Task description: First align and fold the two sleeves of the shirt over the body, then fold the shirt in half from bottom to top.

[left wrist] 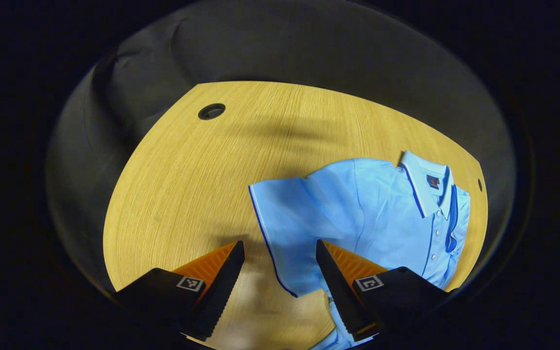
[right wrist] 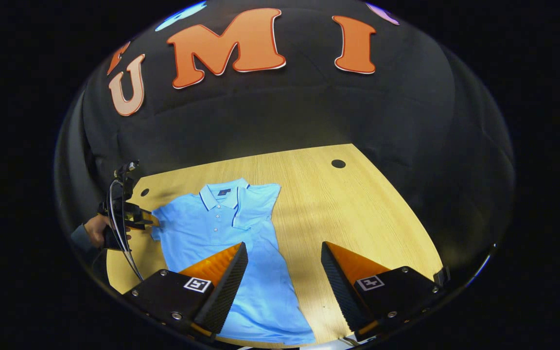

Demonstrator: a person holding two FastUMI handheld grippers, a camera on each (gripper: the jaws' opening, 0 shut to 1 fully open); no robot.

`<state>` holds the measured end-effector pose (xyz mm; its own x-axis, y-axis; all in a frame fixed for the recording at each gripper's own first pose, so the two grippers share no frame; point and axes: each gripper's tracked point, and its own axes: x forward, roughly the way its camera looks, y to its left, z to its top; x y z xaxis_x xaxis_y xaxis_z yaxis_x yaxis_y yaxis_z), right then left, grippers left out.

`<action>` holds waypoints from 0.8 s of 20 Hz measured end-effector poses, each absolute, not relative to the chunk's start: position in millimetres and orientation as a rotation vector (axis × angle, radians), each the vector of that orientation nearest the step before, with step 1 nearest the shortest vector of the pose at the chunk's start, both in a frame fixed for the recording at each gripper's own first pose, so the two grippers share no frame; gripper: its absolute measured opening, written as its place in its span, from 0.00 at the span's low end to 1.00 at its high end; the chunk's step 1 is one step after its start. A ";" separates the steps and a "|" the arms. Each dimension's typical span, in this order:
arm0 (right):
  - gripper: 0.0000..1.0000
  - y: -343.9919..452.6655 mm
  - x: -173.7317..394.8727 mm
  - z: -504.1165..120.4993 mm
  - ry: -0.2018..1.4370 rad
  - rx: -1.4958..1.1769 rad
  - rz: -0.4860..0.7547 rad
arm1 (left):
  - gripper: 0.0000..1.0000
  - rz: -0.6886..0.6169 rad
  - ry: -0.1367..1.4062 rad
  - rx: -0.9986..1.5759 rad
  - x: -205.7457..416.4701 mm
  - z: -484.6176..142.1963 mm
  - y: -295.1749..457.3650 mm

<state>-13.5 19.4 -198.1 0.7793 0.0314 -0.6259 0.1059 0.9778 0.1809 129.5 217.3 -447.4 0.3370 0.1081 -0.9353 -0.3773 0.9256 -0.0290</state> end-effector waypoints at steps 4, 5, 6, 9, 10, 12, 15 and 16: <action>0.93 16.7 -21.2 -200.2 0.682 0.225 -0.047 | 0.95 0.350 1.192 -0.255 132.3 -452.4 215.3; 0.93 16.3 -21.9 -201.0 0.683 0.228 -0.050 | 0.92 0.330 1.181 -0.249 138.5 -454.3 213.0; 0.93 17.1 -22.1 -201.8 0.682 0.234 -0.049 | 0.72 0.319 1.168 -0.252 141.2 -450.6 209.8; 0.93 16.1 -26.5 -202.8 0.685 0.235 -0.049 | 0.12 0.265 1.171 -0.264 147.9 -448.6 195.1; 0.93 14.9 -28.4 -202.9 0.686 0.228 -0.047 | 0.11 0.227 1.163 -0.281 150.8 -445.9 184.7; 0.93 9.0 -32.2 -202.1 0.683 0.211 -0.050 | 0.08 0.170 1.115 -0.250 163.1 -430.7 177.4; 0.93 8.5 -36.2 -201.4 0.678 0.226 -0.047 | 0.08 0.103 1.048 -0.174 181.5 -402.2 163.2; 0.93 8.0 -37.1 -200.8 0.675 0.232 -0.046 | 0.08 0.080 1.033 -0.163 186.3 -395.8 153.7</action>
<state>-37.1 8.0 -200.8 0.7804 0.0325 -0.6244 0.1174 0.9733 0.1973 186.3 153.7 -395.8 0.5108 -0.0111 -0.8596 -0.1426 0.9850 -0.0974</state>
